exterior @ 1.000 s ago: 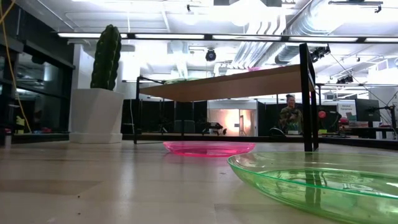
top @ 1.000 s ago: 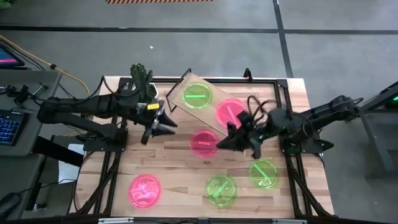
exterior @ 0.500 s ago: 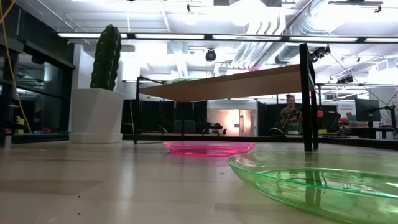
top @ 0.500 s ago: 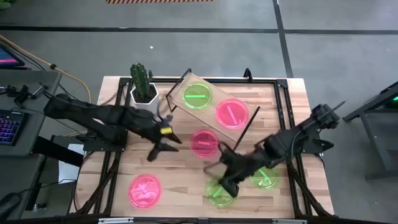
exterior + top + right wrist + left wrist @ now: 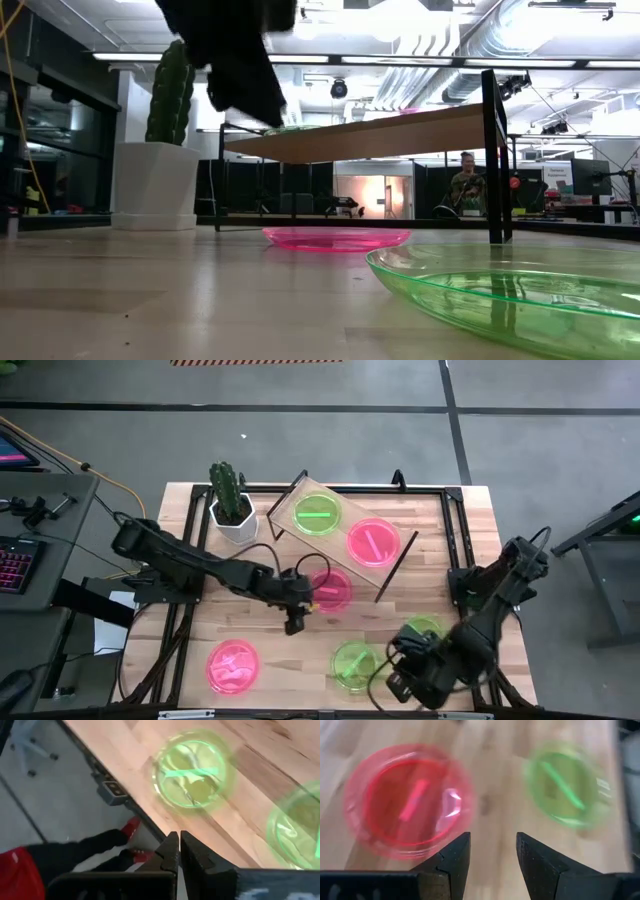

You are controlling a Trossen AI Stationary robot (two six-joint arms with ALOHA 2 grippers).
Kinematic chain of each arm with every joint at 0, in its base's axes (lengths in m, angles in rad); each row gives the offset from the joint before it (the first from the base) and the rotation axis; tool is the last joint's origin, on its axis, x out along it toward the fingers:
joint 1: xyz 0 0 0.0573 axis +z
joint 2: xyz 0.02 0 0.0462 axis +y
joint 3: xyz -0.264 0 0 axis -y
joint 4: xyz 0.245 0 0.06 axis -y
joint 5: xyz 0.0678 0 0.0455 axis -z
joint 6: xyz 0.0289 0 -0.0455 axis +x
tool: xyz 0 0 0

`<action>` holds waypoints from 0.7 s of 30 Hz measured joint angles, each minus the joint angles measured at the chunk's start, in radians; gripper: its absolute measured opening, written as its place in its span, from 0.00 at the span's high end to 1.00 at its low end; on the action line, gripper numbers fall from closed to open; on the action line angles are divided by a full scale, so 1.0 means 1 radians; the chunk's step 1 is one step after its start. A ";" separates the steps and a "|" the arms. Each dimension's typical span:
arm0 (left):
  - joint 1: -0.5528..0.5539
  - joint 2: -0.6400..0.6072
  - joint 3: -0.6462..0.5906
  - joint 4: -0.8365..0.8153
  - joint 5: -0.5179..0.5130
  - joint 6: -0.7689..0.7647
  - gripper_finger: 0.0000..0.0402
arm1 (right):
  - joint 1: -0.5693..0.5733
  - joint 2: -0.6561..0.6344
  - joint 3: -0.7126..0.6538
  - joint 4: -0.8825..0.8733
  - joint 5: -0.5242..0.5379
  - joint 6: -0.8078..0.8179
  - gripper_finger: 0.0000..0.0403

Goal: Place and stack plates onto a shelf
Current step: Stack the top light pink plate on top of the light pink plate on the shelf

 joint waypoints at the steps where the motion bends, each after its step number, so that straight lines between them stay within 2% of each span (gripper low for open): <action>1: 0.000 0.018 0.000 0.000 -0.035 -0.040 0.63 | 0.016 0.000 0.000 -0.019 0.018 0.040 1.00; 7: 0.000 0.100 0.000 -0.036 -0.207 -0.399 0.63 | 0.093 0.000 0.000 -0.107 0.147 0.191 1.00; 11: 0.009 0.126 0.000 -0.093 -0.262 -0.536 0.63 | 0.122 0.000 0.000 -0.149 0.193 0.250 1.00; 15: 0.041 0.123 0.000 -0.211 -0.371 -0.666 0.63 | 0.134 0.000 0.000 -0.171 0.194 0.270 1.00; 18: 0.074 0.123 -0.007 -0.228 -0.348 -0.743 0.63 | 0.134 0.000 0.000 -0.185 0.196 0.269 1.00; 21: 0.104 0.142 -0.070 -0.064 -0.261 -0.777 0.63 | 0.134 -0.001 0.000 -0.207 0.211 0.267 1.00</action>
